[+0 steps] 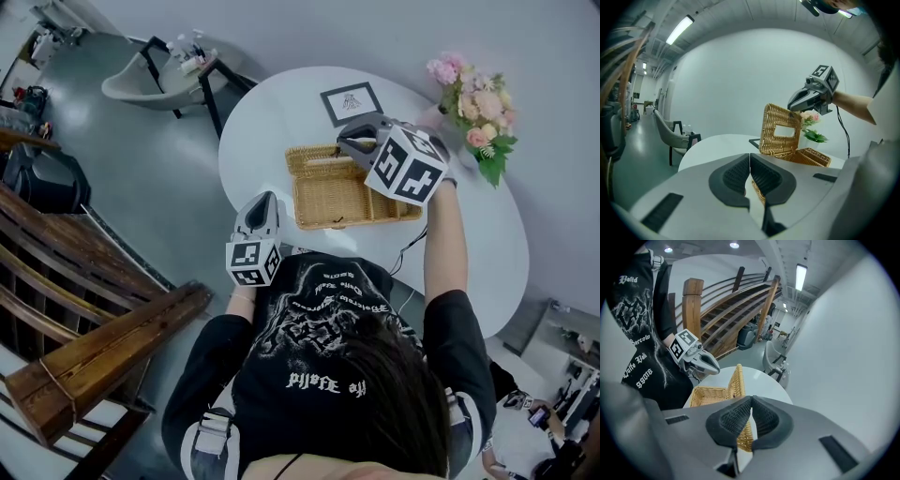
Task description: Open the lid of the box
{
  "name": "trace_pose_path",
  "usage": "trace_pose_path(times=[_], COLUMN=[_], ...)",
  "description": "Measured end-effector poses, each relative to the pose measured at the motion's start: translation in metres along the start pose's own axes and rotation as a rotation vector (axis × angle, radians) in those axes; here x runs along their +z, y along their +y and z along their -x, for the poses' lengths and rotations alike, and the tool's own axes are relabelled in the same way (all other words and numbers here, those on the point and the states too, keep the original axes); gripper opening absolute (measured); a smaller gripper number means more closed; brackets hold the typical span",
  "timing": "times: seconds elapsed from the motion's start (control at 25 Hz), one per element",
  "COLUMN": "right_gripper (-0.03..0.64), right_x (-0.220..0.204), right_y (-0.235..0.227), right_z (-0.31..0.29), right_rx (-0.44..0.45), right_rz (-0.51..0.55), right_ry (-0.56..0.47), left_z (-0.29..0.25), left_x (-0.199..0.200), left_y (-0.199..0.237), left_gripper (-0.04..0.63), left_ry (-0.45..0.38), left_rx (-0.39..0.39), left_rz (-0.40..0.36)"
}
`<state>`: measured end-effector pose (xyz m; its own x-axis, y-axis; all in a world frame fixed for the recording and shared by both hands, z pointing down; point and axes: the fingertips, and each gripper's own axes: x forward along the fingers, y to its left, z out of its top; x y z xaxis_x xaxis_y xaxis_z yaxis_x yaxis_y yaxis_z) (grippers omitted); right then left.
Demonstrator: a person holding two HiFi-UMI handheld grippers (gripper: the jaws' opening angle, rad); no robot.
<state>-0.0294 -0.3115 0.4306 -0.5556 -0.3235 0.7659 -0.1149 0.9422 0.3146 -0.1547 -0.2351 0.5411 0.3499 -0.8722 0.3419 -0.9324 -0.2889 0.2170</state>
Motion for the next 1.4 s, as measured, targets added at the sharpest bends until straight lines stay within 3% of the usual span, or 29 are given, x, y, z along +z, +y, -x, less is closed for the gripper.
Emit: trace_pose_path(times=[0.96,1.4], right_gripper=[0.035,0.035], right_x=[-0.022,-0.04], right_y=[-0.055,-0.072], right_z=[-0.051,-0.086], right_rx=[0.076,0.152], right_rz=[-0.082,-0.156], right_ry=[0.021,0.041], left_z=[-0.001,-0.011], left_x=[-0.003,-0.004], left_y=[0.011,0.017], left_gripper=[0.023,0.023], left_ry=[0.041,0.075], left_rx=[0.044,0.055], left_rz=[0.012,0.035])
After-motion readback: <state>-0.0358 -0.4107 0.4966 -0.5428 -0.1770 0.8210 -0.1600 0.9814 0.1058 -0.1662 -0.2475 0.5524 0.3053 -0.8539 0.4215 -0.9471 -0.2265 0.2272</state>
